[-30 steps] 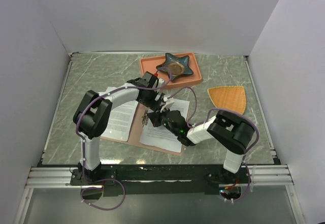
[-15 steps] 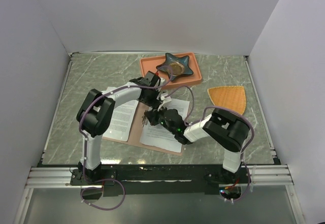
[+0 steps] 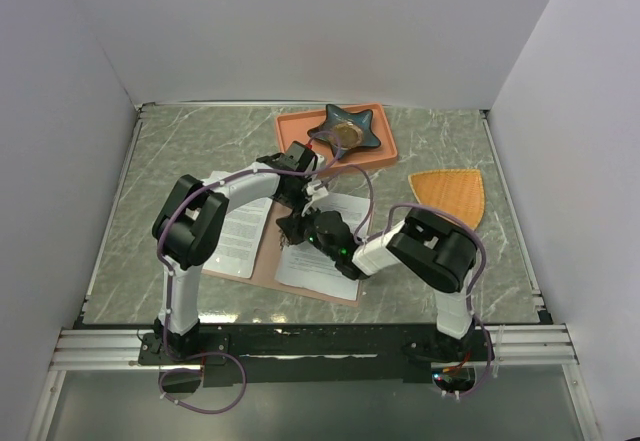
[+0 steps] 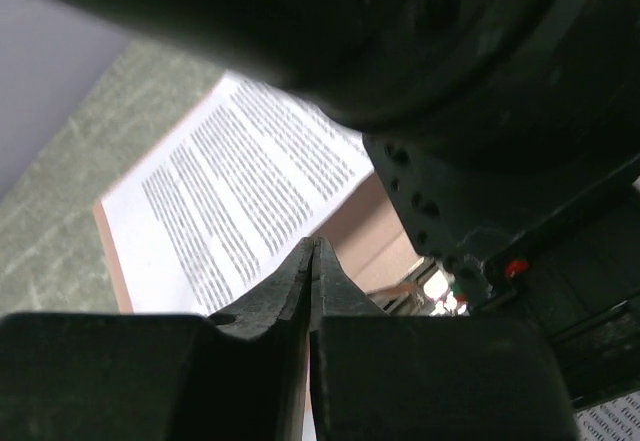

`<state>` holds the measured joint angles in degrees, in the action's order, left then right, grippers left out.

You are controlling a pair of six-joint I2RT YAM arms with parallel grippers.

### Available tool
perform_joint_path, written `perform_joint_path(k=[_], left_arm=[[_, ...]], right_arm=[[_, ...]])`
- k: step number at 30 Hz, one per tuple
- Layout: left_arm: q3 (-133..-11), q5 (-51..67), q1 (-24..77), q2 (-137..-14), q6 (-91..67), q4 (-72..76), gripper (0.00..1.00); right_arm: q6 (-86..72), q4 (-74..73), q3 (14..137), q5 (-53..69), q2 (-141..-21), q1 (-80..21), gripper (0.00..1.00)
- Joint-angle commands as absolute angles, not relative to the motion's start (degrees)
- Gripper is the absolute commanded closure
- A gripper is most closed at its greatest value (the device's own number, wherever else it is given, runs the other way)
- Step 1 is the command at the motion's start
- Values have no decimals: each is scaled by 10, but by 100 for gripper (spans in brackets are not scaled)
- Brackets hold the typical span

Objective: Put the files into the folder

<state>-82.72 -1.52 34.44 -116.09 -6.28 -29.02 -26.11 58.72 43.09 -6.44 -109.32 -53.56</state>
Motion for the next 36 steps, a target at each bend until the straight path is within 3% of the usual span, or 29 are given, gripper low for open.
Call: perform_joint_path(k=[1, 11, 25, 36], left_arm=[[-827, -24, 347, -1165, -63, -301, 4], [-822, -31, 347, -1166, -61, -296, 4], [-809, -37, 347, -1162, -57, -287, 4], [-798, -32, 347, -1159, -55, -281, 4]], right_arm=[[-251, 602, 446, -40, -1109, -530, 94], [-251, 613, 453, 12, -1131, -522, 94], [-225, 516, 469, 90, -1133, -523, 93], [-210, 462, 461, 74, -1139, -531, 96]])
